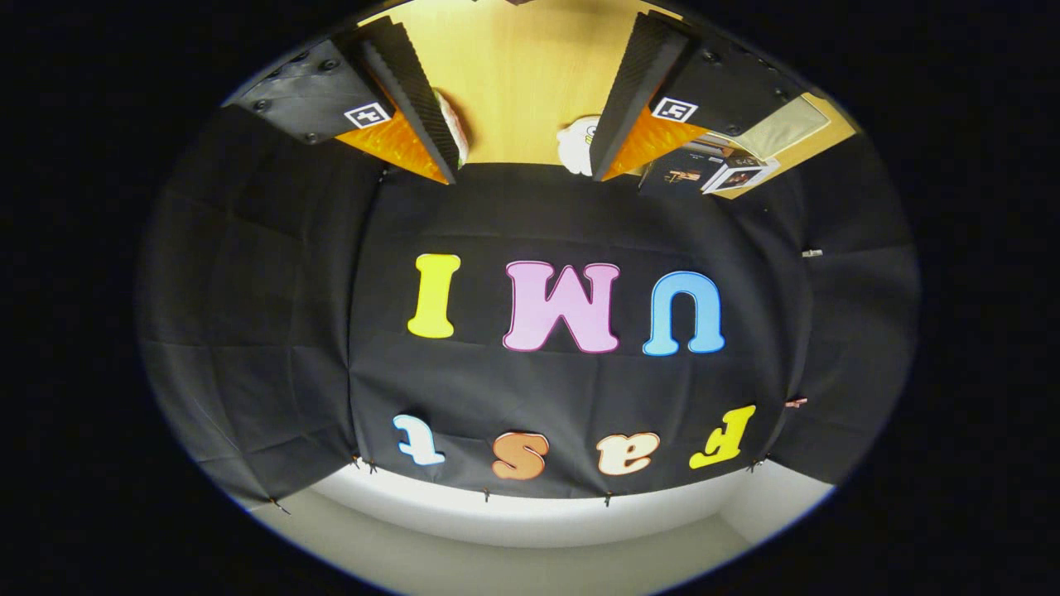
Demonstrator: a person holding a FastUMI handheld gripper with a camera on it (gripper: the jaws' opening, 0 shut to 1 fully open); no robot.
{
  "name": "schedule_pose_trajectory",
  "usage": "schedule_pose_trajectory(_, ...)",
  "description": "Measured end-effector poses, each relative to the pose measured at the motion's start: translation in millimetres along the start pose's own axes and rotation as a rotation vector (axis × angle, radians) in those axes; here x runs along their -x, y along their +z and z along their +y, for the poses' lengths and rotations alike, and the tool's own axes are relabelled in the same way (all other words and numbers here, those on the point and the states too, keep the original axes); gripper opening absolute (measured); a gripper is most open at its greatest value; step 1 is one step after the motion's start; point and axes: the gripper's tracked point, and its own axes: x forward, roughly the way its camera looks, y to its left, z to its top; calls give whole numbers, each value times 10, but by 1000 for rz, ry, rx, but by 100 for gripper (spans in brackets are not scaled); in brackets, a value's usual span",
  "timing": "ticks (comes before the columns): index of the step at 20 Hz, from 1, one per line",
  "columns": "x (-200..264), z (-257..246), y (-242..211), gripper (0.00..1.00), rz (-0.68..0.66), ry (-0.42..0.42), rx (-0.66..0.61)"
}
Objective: Open the storage box then place both shoes into the box .Put the left shoe in first, then the right shoe, with the right side of both shoes facing outward in a uniform manner.
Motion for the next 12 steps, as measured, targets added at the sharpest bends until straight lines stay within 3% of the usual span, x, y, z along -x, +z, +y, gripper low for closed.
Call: schedule_pose_trajectory(12,-27,17,-111,96,41,9,-40)
